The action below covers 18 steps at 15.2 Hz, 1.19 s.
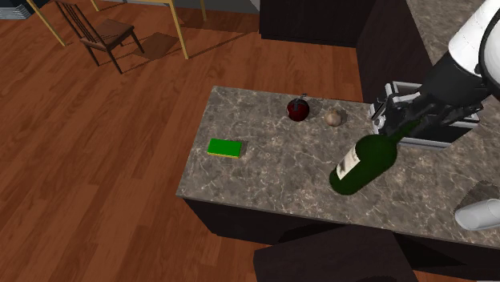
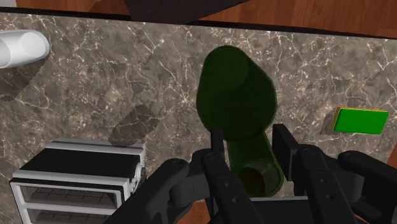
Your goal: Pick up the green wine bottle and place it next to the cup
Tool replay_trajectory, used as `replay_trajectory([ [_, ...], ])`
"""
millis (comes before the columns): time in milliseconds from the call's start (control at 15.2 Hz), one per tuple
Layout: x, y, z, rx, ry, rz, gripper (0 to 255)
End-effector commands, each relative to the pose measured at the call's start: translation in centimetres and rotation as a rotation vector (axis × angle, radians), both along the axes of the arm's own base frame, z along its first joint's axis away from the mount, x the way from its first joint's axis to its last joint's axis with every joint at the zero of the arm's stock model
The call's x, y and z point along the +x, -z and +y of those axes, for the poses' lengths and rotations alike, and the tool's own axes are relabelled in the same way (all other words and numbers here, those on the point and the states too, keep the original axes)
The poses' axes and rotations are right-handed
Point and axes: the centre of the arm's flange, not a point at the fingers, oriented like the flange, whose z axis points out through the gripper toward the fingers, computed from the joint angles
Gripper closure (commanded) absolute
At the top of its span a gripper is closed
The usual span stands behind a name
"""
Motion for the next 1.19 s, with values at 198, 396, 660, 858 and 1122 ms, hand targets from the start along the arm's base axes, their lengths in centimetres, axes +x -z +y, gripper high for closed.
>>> replay_trajectory([
  [198,-2.6,-0.1,-6.1,0.000,-0.001,0.000,255],
  [396,-4.2,-0.1,-9.7,0.000,-0.001,0.000,255],
  [660,-6.5,-0.1,-14.5,0.000,-0.001,0.000,255],
  [858,-8.2,-0.1,-18.1,0.000,-0.001,0.000,255],
  [1122,-10.4,-0.1,-22.8,0.000,-0.001,0.000,255],
])
